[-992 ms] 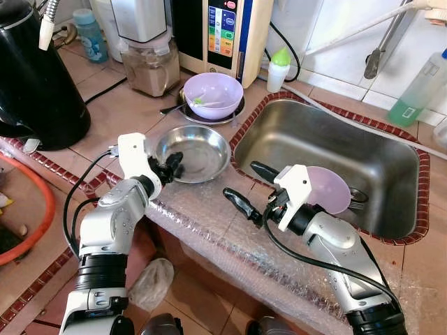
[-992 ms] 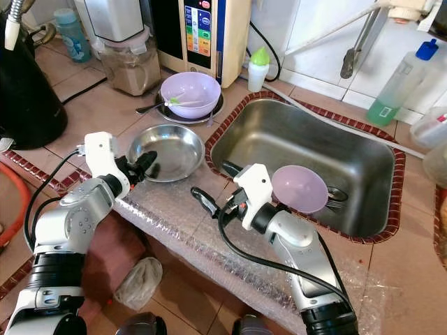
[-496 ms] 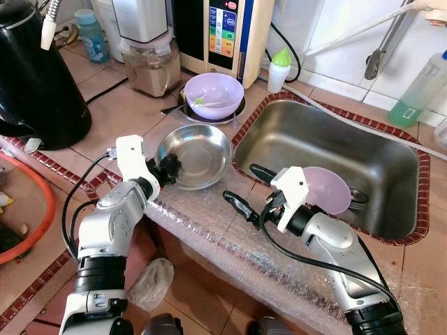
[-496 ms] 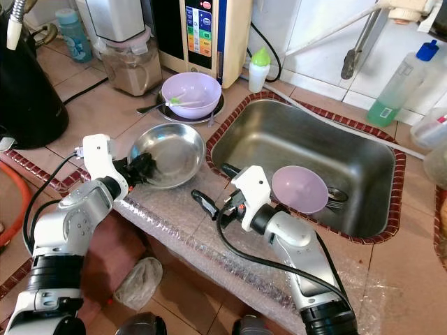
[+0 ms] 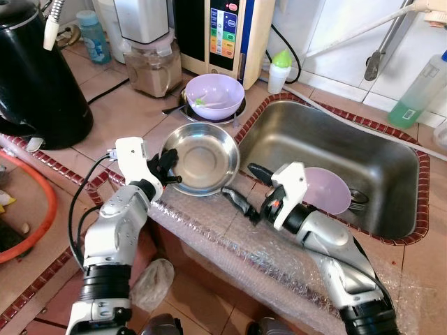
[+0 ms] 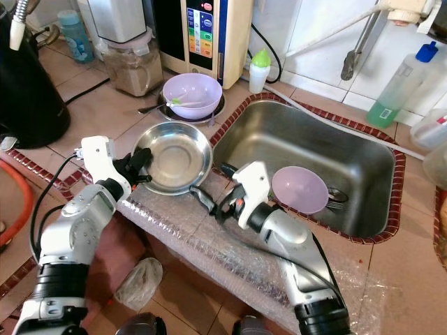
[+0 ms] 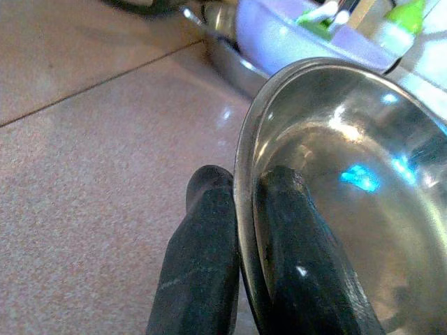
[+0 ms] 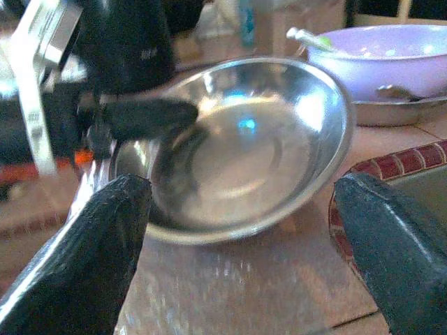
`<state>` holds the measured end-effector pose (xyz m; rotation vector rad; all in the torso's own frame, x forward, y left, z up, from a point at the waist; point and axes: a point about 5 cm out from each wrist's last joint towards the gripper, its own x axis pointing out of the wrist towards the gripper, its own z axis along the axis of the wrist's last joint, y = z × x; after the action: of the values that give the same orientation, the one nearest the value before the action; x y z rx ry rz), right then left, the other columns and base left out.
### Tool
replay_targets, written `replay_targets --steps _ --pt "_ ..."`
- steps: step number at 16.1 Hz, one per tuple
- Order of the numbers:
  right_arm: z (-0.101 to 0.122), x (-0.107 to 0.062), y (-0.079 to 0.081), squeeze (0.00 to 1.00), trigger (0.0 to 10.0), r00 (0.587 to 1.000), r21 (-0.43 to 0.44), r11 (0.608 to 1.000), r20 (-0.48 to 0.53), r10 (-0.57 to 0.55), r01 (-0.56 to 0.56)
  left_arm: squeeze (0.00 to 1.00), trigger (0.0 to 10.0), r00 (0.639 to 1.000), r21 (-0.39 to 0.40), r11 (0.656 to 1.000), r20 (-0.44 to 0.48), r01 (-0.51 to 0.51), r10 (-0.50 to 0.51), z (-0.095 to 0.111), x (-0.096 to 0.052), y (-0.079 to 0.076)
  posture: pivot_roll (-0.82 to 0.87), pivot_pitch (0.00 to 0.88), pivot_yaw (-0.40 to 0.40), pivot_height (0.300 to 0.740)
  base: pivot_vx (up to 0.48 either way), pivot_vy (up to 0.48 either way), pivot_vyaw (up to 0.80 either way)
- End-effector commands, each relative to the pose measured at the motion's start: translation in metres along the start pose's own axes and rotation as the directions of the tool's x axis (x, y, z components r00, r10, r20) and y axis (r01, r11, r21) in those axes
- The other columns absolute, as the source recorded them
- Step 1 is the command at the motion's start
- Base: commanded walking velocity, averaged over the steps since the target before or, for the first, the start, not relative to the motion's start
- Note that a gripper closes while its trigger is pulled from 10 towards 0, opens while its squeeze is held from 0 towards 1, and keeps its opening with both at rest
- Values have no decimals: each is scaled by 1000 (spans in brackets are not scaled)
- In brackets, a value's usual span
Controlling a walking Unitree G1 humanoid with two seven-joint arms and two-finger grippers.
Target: Kitchen organization
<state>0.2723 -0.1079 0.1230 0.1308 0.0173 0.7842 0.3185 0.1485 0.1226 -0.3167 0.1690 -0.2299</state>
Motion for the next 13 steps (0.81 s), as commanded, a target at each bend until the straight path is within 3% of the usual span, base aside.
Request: replay_targets --steps 1,4,10,11,12,13 --pt "10 0 -4 0 10000 999 32 999 39 -15 13 0 0 1000 16 1000 11 -9 8 -2 -2 1 -64 7 -7 740 0 0 0" --pt "10 6 -12 0 10000 997 83 994 41 -73 69 0 0 994 34 998 88 61 -64 5 -2 -10 -64 7 -8 740 0 0 0" --pt "8 25 -29 0 10000 979 44 978 3 -205 205 0 0 955 3 981 227 194 -190 18 -5 -32 -60 3 -11 740 0 0 0" --pt "6 26 -33 0 4353 968 37 968 -14 -250 250 0 0 948 -1 978 245 209 -202 20 -6 -34 -57 1 -10 740 0 0 0" --pt "3 28 -39 0 0 955 43 954 -29 -295 296 0 0 943 0 976 256 219 -212 21 -7 -34 -56 1 -12 740 0 0 0" --pt "4 28 -42 0 0 947 86 943 -22 -320 320 0 0 941 3 975 261 223 -216 21 -8 -35 -56 1 -12 740 0 0 0"
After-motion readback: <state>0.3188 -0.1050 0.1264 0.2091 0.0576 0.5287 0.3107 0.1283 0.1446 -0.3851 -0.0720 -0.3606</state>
